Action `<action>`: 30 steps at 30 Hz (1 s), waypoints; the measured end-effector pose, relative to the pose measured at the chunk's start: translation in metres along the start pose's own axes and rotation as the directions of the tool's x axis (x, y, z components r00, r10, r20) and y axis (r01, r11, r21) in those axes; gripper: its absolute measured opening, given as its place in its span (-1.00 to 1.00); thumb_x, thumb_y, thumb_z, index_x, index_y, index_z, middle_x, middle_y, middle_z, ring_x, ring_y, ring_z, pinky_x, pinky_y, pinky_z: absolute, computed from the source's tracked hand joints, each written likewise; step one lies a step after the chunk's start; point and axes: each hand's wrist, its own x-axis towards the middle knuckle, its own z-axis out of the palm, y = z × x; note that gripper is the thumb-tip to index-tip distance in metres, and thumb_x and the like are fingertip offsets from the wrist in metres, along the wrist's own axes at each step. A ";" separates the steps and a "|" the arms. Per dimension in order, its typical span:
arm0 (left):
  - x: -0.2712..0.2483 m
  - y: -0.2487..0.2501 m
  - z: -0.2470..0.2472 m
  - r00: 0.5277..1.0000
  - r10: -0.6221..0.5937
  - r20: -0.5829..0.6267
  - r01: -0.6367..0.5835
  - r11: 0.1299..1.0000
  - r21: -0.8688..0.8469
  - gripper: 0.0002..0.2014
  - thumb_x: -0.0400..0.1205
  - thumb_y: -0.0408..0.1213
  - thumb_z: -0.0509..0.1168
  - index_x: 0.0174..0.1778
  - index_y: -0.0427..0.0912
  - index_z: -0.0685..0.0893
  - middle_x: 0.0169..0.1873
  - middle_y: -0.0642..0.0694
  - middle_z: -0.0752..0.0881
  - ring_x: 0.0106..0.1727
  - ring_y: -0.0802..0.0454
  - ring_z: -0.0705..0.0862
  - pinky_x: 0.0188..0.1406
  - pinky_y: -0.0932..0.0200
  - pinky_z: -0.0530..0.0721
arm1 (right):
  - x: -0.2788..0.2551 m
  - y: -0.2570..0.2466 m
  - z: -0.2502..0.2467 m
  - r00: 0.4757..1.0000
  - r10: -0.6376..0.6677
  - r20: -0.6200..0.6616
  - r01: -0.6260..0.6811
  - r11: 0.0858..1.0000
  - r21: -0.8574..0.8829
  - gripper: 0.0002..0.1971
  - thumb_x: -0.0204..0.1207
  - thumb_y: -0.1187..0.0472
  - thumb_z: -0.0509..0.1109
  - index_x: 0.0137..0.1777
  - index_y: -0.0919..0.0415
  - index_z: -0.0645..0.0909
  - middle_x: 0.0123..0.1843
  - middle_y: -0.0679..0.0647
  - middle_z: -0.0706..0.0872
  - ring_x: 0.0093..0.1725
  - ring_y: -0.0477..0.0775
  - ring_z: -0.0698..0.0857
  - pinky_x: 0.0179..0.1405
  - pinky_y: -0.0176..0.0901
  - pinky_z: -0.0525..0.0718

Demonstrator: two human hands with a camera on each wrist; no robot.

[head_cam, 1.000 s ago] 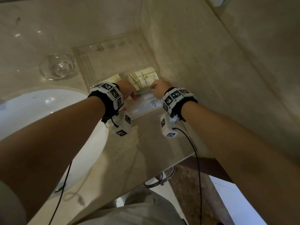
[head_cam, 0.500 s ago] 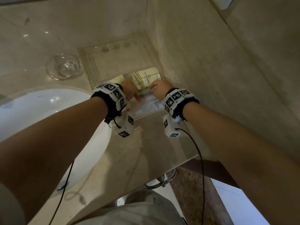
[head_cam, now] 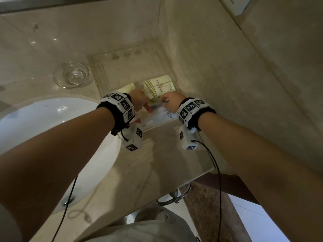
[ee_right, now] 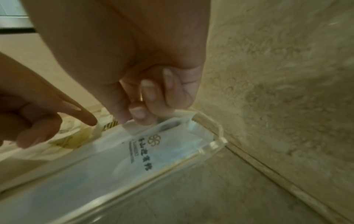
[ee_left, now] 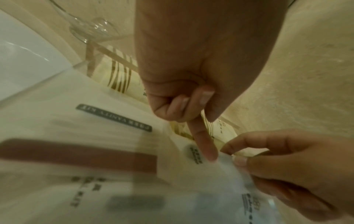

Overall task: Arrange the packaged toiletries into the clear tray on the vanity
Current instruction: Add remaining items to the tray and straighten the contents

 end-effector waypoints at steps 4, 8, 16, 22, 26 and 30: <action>0.003 -0.002 0.000 1.000 -0.028 0.000 0.028 0.999 0.040 -0.78 0.67 -0.41 0.10 -0.31 -0.19 0.42 -0.70 -0.06 0.71 -0.73 0.11 0.24 -0.79 0.49 0.20 | 0.004 -0.001 0.005 1.000 -0.011 0.021 0.012 0.999 -0.041 -0.62 0.62 0.30 0.15 0.41 0.15 0.53 0.32 0.18 0.66 0.24 0.24 0.66 0.24 0.00 0.66; -0.001 -0.001 0.001 1.000 -0.011 0.002 0.011 0.999 0.046 -0.78 0.67 -0.40 0.13 -0.32 -0.17 0.43 -0.69 -0.08 0.71 -0.74 0.10 0.27 -0.79 0.49 0.22 | 0.006 -0.002 0.007 1.000 -0.013 0.016 0.014 0.998 -0.063 -0.63 0.61 0.27 0.17 0.39 0.16 0.55 0.26 0.20 0.69 0.21 0.26 0.67 0.24 0.06 0.67; 0.000 -0.003 0.001 0.998 0.052 -0.034 -0.051 0.998 0.026 -0.91 0.65 -0.25 0.21 -0.13 -0.13 0.57 -0.57 -0.07 0.70 -0.83 0.21 0.25 -0.79 0.52 0.24 | 0.008 0.003 0.010 0.998 -0.054 -0.035 0.055 0.998 0.028 -0.58 0.59 0.29 0.20 0.44 0.08 0.51 0.37 0.17 0.63 0.31 0.25 0.62 0.29 0.02 0.64; 0.000 -0.003 0.003 0.999 0.027 -0.020 -0.026 0.999 0.034 -0.80 0.66 -0.23 0.19 -0.29 -0.11 0.57 -0.54 -0.08 0.71 -0.58 0.06 0.29 -0.75 0.49 0.27 | 0.008 -0.002 0.011 0.995 -0.095 -0.006 0.095 0.995 -0.007 -0.57 0.57 0.23 0.24 0.45 0.12 0.48 0.32 0.19 0.65 0.27 0.26 0.64 0.23 0.06 0.67; 0.005 -0.002 0.001 1.000 0.007 -0.027 -0.005 0.999 0.042 -0.82 0.67 -0.28 0.18 0.01 -0.26 0.65 -0.52 -0.12 0.71 -0.63 0.03 0.33 -0.79 0.48 0.31 | 0.010 -0.005 0.009 0.997 -0.076 0.016 0.077 0.996 -0.053 -0.58 0.60 0.17 0.24 0.46 0.18 0.48 0.32 0.20 0.65 0.24 0.26 0.65 0.21 0.03 0.67; 0.008 -0.002 0.001 0.999 0.030 -0.016 -0.028 0.996 0.085 -0.72 0.69 -0.30 0.15 0.19 -0.42 0.61 -0.66 -0.03 0.69 -0.90 0.20 0.35 -0.87 0.52 0.24 | 0.010 -0.005 0.009 0.997 -0.075 0.025 0.076 0.995 -0.058 -0.64 0.61 0.16 0.24 0.37 0.23 0.55 0.22 0.23 0.70 0.16 0.25 0.68 0.11 -0.01 0.68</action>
